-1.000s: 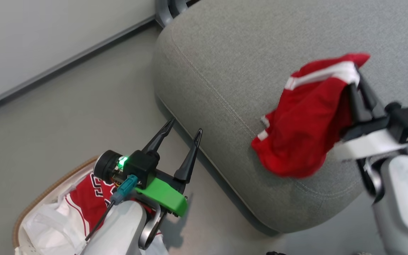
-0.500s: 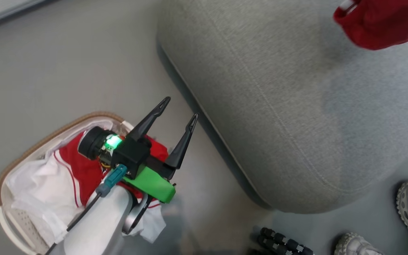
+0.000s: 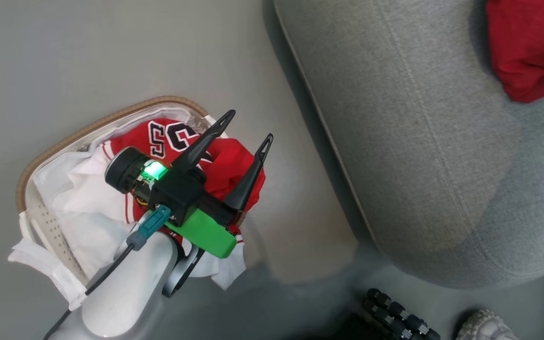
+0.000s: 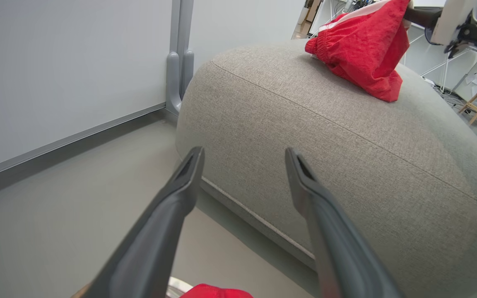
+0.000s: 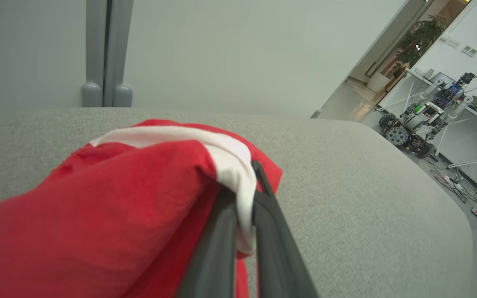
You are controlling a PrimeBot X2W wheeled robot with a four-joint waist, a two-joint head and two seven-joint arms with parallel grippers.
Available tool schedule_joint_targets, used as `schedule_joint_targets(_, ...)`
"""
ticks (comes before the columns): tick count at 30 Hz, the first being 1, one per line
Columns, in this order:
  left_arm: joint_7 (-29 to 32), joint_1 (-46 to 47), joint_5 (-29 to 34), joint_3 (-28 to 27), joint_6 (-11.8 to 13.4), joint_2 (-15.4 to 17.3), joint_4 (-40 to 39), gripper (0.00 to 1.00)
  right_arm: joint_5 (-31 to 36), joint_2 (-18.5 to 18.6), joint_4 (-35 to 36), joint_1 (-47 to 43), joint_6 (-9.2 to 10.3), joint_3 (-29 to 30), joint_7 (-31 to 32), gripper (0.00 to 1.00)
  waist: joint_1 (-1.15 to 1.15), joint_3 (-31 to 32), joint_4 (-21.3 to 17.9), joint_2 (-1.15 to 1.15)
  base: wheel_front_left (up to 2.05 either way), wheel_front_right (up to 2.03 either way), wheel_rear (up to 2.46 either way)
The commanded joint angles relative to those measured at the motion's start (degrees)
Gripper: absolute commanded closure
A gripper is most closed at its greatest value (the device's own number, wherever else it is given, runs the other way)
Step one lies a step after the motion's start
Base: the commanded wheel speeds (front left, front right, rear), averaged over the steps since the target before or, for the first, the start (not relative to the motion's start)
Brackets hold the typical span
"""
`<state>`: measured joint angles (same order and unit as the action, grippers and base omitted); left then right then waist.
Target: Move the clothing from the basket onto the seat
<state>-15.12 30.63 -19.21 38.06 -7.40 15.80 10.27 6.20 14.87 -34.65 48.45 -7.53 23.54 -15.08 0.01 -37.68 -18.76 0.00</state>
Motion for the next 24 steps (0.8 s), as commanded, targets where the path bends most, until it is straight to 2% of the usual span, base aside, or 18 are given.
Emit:
schedule_joint_targets(1,-0.06,0.96,-0.46,-0.27,-0.11,0.09,0.27,0.0,0.48,-0.62,-0.55,-2.18,0.08,1.21,-0.14,0.73,-0.01,-0.19,1.75,0.0,0.0,0.0,0.0)
schedule_joint_targets(2,-0.06,0.71,-0.49,-0.34,-0.11,-0.09,0.36,0.0,0.59,-0.94,-0.63,-3.37,0.08,1.79,-0.14,0.24,-0.01,0.28,1.78,0.0,0.0,0.0,0.0)
schedule_joint_targets(3,-0.06,0.42,-0.53,-0.36,-0.11,-0.26,0.5,0.0,0.68,-1.19,-0.79,-4.39,0.08,2.43,-0.14,0.0,-0.01,0.73,1.81,0.0,0.0,0.0,0.0)
schedule_joint_targets(14,-0.06,-3.91,-0.73,-2.48,-0.11,-3.23,3.1,0.0,-2.6,-4.53,3.73,-18.38,0.08,3.75,-0.14,0.0,-0.01,9.4,1.71,0.0,0.0,0.0,0.0)
schedule_joint_targets(24,-0.05,-9.36,0.48,-7.7,-0.11,-6.5,4.87,0.0,-5.92,-7.61,10.53,-24.72,0.08,-3.29,-0.14,0.0,-0.01,17.58,4.66,0.0,0.0,0.0,0.0)
